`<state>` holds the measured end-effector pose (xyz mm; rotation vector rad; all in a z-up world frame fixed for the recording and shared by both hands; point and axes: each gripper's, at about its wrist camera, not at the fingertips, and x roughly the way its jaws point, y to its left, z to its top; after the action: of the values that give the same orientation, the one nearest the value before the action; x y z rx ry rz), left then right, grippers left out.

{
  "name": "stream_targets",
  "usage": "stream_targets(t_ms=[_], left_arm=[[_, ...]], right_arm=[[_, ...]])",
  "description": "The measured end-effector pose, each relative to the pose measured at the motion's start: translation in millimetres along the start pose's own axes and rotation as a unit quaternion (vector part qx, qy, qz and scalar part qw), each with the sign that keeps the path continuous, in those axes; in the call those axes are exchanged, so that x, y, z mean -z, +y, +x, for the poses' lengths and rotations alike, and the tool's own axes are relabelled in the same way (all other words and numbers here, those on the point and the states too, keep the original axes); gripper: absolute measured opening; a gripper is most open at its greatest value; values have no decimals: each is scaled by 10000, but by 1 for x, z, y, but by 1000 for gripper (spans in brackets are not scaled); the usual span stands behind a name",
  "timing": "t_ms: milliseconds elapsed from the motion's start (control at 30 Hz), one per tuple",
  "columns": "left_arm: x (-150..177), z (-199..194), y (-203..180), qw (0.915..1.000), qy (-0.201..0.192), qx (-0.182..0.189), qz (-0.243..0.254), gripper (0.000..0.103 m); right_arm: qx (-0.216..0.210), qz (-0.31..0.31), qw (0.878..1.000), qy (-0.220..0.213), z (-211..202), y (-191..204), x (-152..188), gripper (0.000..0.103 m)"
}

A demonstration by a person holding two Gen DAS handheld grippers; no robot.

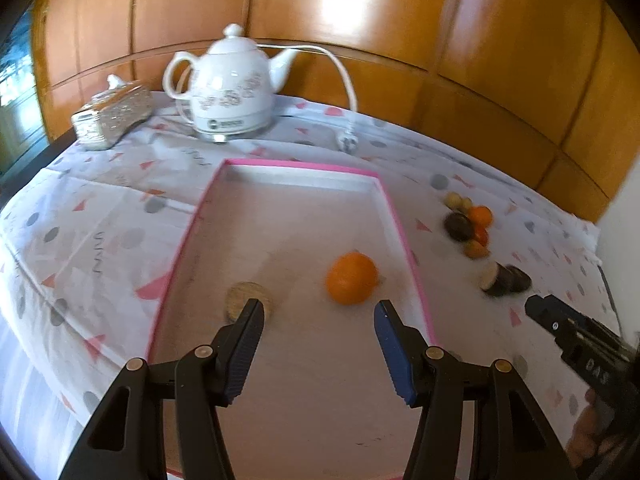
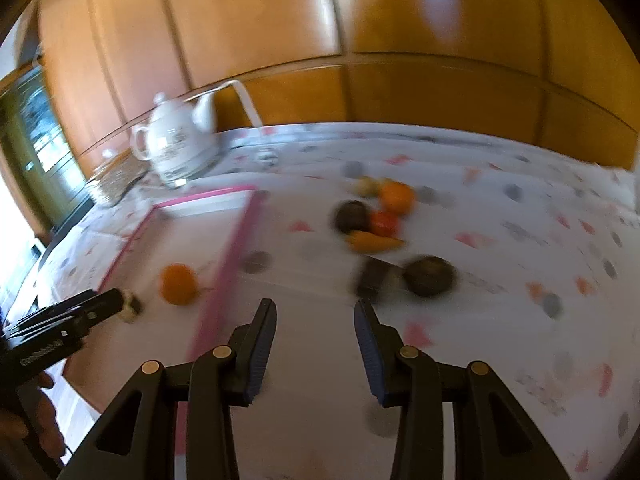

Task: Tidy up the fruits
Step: 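Withdraw both tools from the tray back toward the remaining produce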

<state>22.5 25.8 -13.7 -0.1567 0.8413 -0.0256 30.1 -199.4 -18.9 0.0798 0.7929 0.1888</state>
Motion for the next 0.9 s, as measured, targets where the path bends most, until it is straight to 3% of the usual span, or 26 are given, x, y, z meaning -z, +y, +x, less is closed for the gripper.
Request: stream_targets(t_ms=[267,633,767,900], left_arm=[[7,0,-31,9983,69,359,444,58],[16,0,-56,9937,122,717,851,63],[16,2,-60,9927,136,781,906,63],[15,7,-63,9924,183,804,919,63]], right_arm=[[451,512,9976,137,-4,-55,17,41],[598,490,9966,297,23,-73,3,41],[601,325,9970,350,32,-72,-1,54],[611,100,9973,383,38,-70,-5,57]])
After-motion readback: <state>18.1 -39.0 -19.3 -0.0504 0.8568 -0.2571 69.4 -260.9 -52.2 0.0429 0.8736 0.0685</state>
